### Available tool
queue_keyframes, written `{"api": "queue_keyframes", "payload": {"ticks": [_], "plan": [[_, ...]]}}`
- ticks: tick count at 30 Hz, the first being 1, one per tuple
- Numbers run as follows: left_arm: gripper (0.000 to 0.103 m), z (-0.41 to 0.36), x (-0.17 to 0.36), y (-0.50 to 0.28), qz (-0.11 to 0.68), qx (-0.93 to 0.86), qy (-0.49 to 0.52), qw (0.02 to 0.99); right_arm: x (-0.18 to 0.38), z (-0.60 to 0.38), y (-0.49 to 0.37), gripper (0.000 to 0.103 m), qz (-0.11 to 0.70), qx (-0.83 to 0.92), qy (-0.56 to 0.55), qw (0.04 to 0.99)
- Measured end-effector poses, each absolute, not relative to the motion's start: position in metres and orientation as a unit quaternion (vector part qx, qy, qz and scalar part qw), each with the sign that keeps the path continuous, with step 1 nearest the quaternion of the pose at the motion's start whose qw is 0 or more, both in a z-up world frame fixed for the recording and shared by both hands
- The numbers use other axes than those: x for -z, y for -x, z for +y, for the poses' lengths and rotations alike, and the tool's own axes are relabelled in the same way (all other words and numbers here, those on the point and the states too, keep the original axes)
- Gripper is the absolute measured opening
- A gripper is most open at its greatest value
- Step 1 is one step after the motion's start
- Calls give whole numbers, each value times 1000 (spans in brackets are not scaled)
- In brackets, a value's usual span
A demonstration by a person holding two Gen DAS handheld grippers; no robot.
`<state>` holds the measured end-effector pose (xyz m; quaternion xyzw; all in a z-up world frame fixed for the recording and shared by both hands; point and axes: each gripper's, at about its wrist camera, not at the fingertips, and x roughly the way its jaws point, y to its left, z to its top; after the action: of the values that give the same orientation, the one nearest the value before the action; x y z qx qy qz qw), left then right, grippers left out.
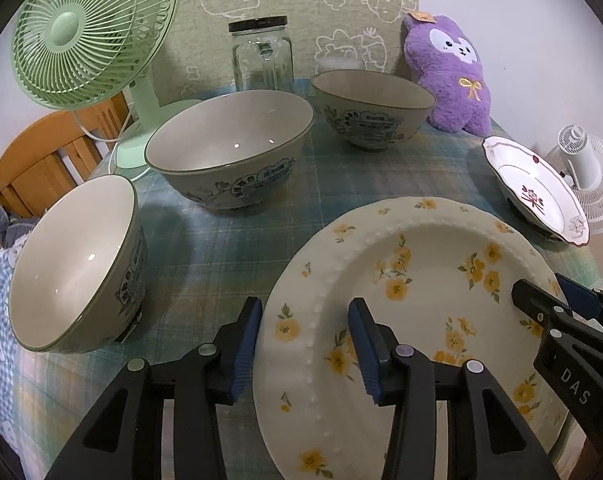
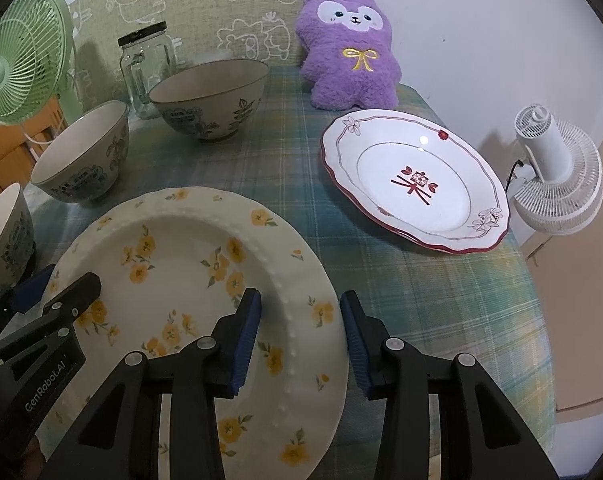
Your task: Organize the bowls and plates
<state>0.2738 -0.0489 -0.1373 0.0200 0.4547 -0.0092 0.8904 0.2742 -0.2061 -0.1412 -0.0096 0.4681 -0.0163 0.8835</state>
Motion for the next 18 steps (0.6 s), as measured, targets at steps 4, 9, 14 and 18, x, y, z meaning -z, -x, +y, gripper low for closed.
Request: {"api": "queue_keyframes", "payload": {"ticks": [4,9,14,18], "plan": [[45,-49,136,-273,459,11,-21,888,140,-205,-274,44,471,19,11,882],[45,-49,135,-272,463,5,-21,886,139,-203,-273,45,476,27,11,879],[45,-50,132,-270,464,7,-27,885,135,-202,-273,45,477,27,12,879],[45,-48,130,-268,466,11,-28,884,130,-201,-274,45,474,27,15,880]]}}
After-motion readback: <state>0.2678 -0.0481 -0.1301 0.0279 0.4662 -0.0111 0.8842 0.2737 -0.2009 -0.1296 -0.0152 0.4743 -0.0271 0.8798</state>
